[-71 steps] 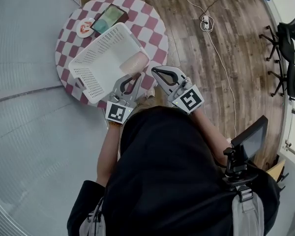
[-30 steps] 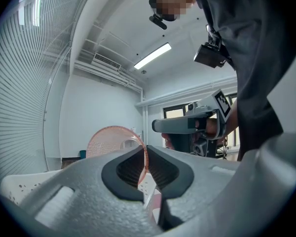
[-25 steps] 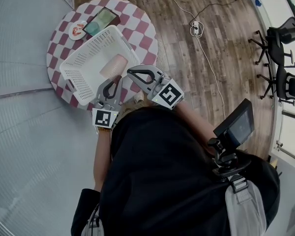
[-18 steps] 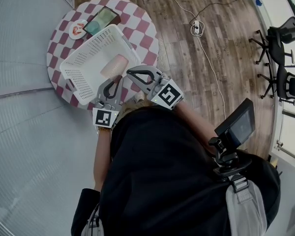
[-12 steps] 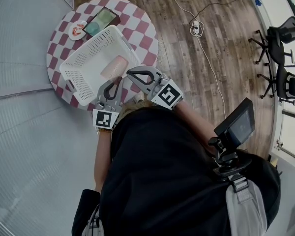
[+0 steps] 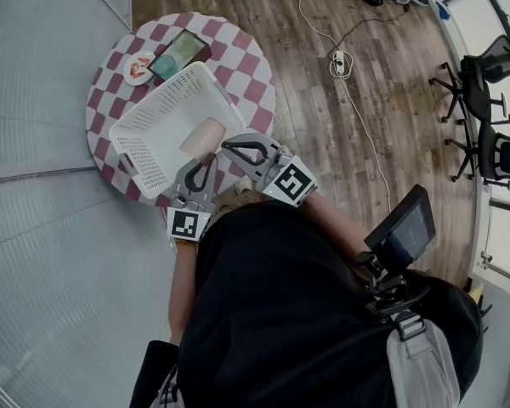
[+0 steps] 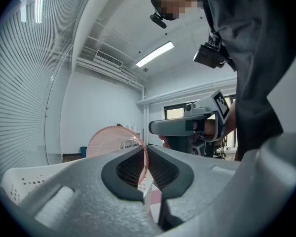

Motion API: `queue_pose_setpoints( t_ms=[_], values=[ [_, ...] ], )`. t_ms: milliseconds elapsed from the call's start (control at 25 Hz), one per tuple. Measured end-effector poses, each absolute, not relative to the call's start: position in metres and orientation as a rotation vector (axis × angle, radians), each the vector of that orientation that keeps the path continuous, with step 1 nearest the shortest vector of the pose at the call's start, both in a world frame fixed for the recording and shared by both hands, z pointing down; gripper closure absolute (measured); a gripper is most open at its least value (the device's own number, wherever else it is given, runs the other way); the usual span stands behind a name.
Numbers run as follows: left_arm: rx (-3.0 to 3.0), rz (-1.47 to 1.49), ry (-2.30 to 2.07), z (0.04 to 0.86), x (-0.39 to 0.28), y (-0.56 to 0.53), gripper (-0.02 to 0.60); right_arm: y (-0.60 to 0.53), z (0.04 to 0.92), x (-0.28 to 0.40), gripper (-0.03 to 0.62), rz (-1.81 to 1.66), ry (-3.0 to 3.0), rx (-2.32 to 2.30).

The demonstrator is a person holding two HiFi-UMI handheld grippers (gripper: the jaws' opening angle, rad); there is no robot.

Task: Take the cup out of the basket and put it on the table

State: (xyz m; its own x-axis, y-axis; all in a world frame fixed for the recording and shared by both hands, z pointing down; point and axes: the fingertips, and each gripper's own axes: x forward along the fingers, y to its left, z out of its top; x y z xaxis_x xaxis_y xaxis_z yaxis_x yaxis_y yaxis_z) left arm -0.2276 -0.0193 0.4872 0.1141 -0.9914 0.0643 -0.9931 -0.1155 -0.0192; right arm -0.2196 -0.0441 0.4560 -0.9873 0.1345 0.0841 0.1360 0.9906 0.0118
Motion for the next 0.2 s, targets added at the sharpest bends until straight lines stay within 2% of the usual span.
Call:
queue_pose_setpoints(
  t_ms=[200],
  values=[
    [2.321,0.100,-2.059,0.4909,-0.2282,-0.0110,0.561,-0.0365,0.4586,-0.2225,0.585,-0.058,-3.046,-0.223]
  ],
)
